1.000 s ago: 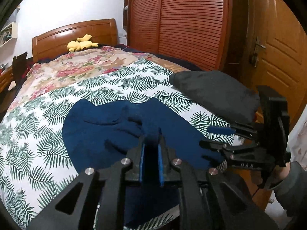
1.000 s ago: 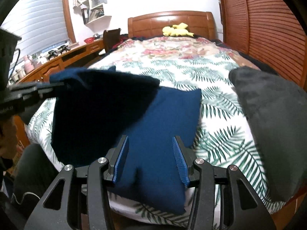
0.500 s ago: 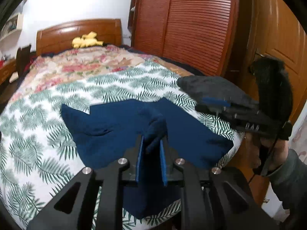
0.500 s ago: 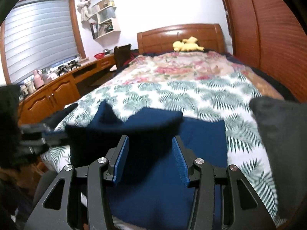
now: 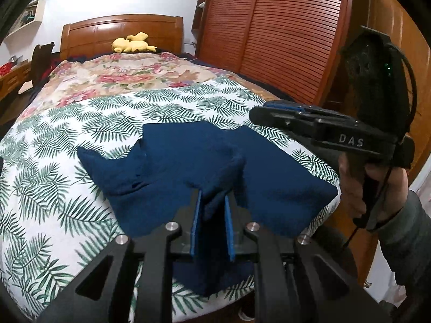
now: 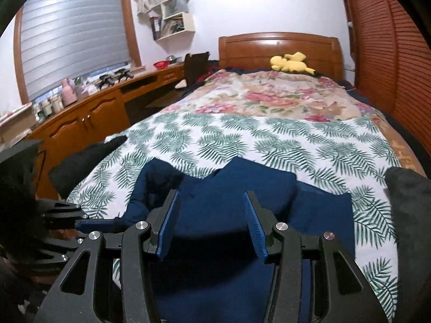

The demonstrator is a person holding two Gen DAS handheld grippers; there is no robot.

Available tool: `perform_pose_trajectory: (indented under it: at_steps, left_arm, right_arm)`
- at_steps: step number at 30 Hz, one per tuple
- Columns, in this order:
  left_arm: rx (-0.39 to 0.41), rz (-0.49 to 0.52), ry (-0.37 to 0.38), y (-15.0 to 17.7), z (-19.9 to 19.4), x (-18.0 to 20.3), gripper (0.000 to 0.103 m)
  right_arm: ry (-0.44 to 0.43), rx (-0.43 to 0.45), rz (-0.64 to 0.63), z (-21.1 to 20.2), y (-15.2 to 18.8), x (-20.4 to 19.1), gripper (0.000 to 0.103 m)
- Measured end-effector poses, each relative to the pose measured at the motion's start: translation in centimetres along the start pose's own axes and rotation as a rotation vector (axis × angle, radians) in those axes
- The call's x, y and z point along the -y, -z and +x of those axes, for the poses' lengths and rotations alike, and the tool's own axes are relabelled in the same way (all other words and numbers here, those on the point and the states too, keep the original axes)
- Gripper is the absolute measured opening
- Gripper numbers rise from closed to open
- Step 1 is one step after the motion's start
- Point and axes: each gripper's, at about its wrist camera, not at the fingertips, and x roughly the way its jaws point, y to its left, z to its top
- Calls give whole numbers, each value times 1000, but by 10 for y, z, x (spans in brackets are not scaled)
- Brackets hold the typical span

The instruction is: Fold large clothes

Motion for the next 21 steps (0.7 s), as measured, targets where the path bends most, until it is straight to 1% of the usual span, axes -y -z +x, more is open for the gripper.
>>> perform_pose_trajectory:
  at_steps: [3, 6, 11, 13, 16, 18, 20, 21]
  left_arm:
    - [25, -24, 0, 4, -17, -11, 14]
    - [26, -44, -7, 8, -30, -25, 14]
    - [68, -77, -67, 18, -64, -50, 14]
    - [84, -91, -104, 23, -80, -63, 14]
    - [89, -108, -141, 30, -94, -80, 14]
    - [85, -121, -162, 35, -101, -91, 14]
    - [84, -130, -177, 39, -103, -97, 14]
    - [81, -134, -181, 41, -104, -102, 14]
  right_arm:
    - [-48, -24, -5, 9, -2, -12, 49]
    - [-97, -41, -34, 19, -7, -30, 49]
    - [-151, -62, -91, 38, -22, -63, 49]
    - [-175, -85, -117, 49, -29, -75, 49]
    - [-201, -147, -176, 73, -38, -92, 49]
    - [-228, -225, -211, 93, -42, -101, 49]
    - [-224, -292, -243, 107, -41, -103, 49]
    - [-217, -340, -262, 116, -40, -104, 49]
